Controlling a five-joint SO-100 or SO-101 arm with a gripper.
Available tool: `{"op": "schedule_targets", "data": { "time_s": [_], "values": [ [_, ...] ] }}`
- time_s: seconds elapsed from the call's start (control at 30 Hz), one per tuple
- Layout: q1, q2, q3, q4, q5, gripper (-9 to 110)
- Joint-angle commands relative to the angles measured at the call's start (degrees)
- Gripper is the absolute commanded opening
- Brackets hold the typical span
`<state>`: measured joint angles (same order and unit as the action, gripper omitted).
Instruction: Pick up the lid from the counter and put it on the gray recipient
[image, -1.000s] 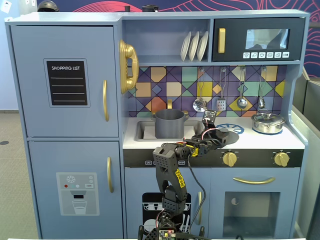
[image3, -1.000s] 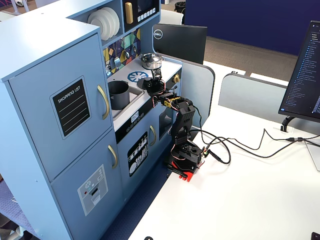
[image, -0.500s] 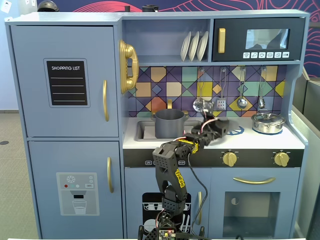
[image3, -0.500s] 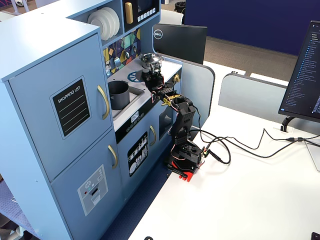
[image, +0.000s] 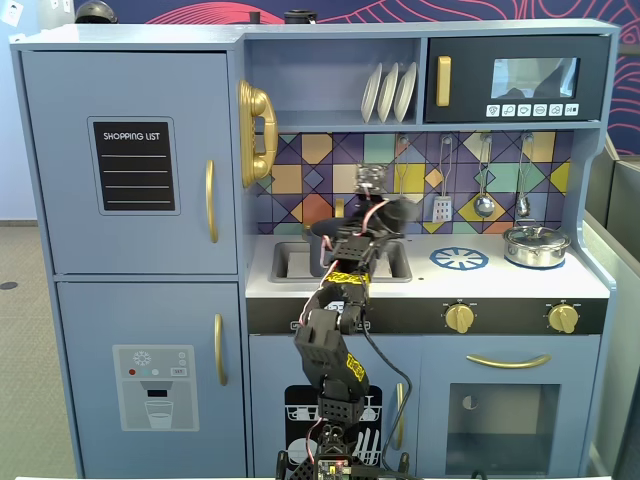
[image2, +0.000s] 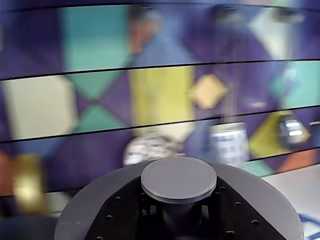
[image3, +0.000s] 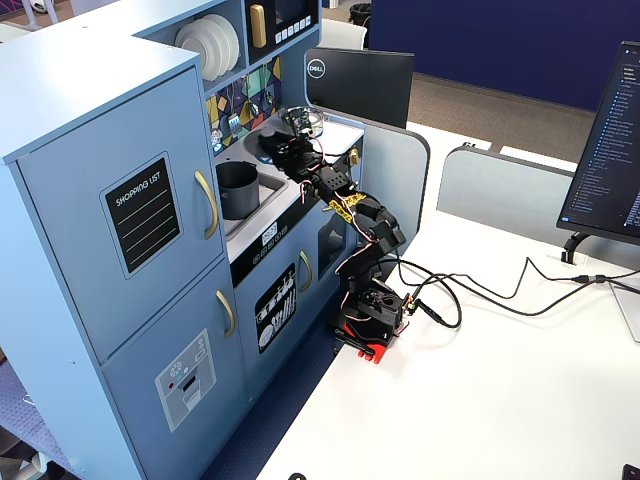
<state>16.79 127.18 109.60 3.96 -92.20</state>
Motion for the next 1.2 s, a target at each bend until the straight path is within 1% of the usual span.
{"op": "schedule_targets", "data": {
  "time_s": [0.0,0.4,0.87,1.17],
  "values": [
    [-3.52,3.87,-4.04,1.14,1.67,0],
    [-11.6,2.2,1.23,-2.29,1.41,0],
    [-14.5,-5.1,1.49,-7.65,1.14,0],
    [-15.56,-6.24,2.99,-9.14,0.44,0]
  ]
}}
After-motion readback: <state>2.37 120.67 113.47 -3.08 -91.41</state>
